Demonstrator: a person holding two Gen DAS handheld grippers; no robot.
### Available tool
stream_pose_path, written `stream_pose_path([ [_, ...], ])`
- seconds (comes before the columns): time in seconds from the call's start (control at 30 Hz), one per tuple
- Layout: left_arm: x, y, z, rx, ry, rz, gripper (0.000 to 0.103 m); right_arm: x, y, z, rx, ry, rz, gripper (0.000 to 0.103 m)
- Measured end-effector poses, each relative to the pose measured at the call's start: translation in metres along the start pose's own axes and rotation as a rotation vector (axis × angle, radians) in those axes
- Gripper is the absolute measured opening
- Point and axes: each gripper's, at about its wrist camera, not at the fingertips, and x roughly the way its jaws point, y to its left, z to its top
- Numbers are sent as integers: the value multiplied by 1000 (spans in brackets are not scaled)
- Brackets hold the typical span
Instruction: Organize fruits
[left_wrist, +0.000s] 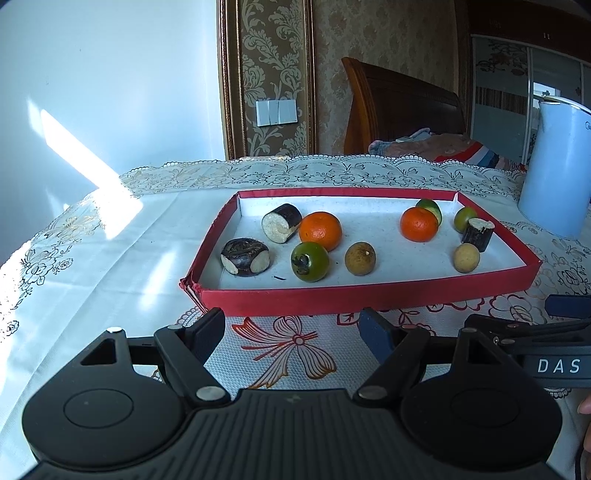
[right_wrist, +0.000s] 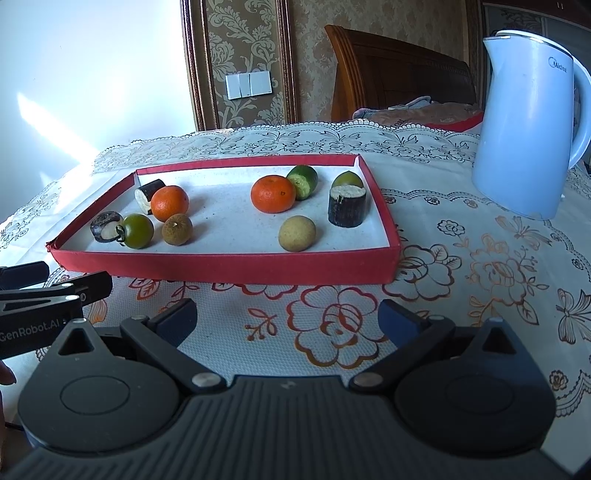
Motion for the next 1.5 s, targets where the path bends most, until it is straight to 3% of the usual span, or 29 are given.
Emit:
stream_pose_path([
  [1.17, 2, 4, 1, -16, 20, -13, 80, 1, 1, -1, -1, 5, -2, 103],
  [1.5, -1, -2, 0, 20, 0, -1, 80, 2, 1, -1, -2, 5, -3, 103],
])
